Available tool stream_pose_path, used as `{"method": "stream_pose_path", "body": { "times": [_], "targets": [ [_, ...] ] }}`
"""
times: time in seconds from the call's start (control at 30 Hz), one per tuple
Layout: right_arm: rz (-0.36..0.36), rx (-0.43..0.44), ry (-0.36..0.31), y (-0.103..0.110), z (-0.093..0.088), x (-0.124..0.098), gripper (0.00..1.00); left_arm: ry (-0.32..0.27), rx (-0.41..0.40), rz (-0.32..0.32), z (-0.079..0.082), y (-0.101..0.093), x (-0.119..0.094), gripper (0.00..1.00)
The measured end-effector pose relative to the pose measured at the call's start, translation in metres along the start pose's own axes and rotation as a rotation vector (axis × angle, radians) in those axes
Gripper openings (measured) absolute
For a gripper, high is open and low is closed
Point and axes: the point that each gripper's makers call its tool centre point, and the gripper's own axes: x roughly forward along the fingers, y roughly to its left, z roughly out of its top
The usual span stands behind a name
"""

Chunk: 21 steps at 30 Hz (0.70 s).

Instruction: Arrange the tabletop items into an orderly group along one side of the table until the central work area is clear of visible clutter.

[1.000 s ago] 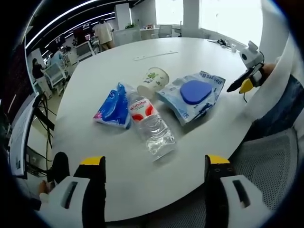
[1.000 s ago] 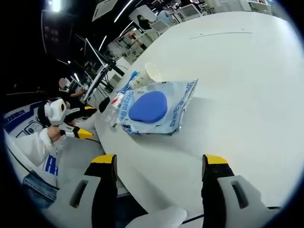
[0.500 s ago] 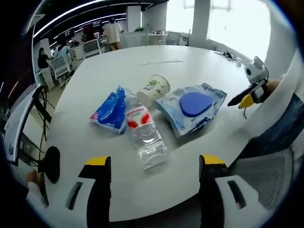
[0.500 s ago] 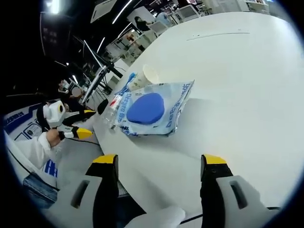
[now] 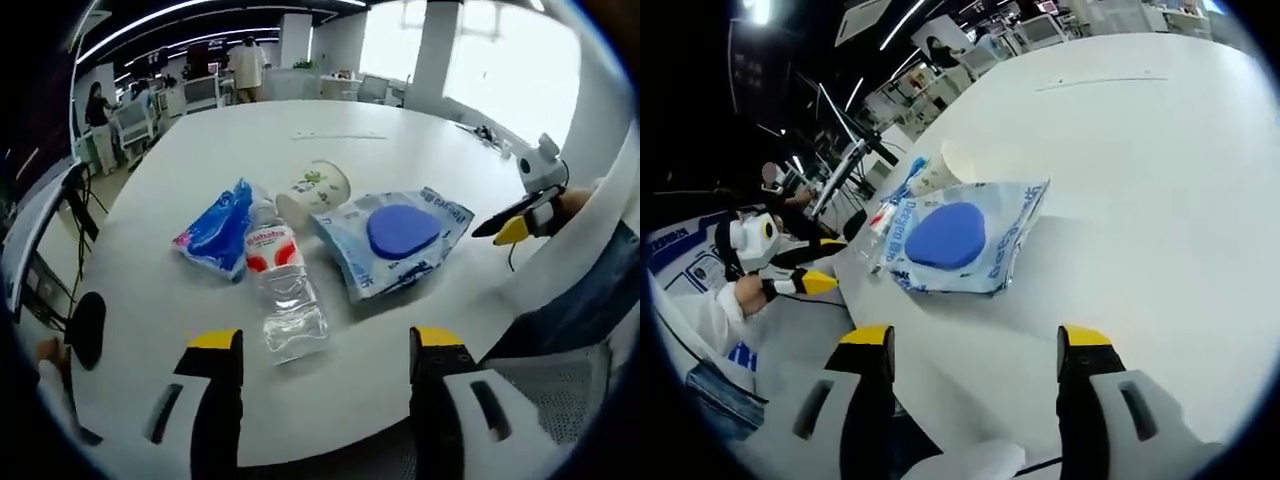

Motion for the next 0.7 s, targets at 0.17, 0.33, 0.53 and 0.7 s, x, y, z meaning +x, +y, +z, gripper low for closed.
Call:
{"method": "stream_pose_path", "body": {
  "times": [0.17, 0.33, 0.53, 0.7],
  "targets": [
    [-0.001, -0.030, 0.006, 0.002, 0.001, 0.001, 0.64, -0.001, -0.016, 0.005, -0.002, -0.002, 0.001, 0.63],
    [-0.011, -0.062, 0.011, 0.002, 0.001, 0.001, 0.63, -0.018, -0.076, -0.011, -0.002, -0.012, 0.004, 0.61],
    [-0.025, -0.124, 0.022, 0.003, 0.001, 0.000, 0.61, -0.034, -0.118, 0.012, 0.001, -0.015, 0.010, 0.58],
    [-0.046, -0.185, 0.019, 0.002, 0.004, -0.002, 0.57, -0.087, -0.137, 0.022, 0.018, -0.018, 0.008, 0.45]
  ]
}}
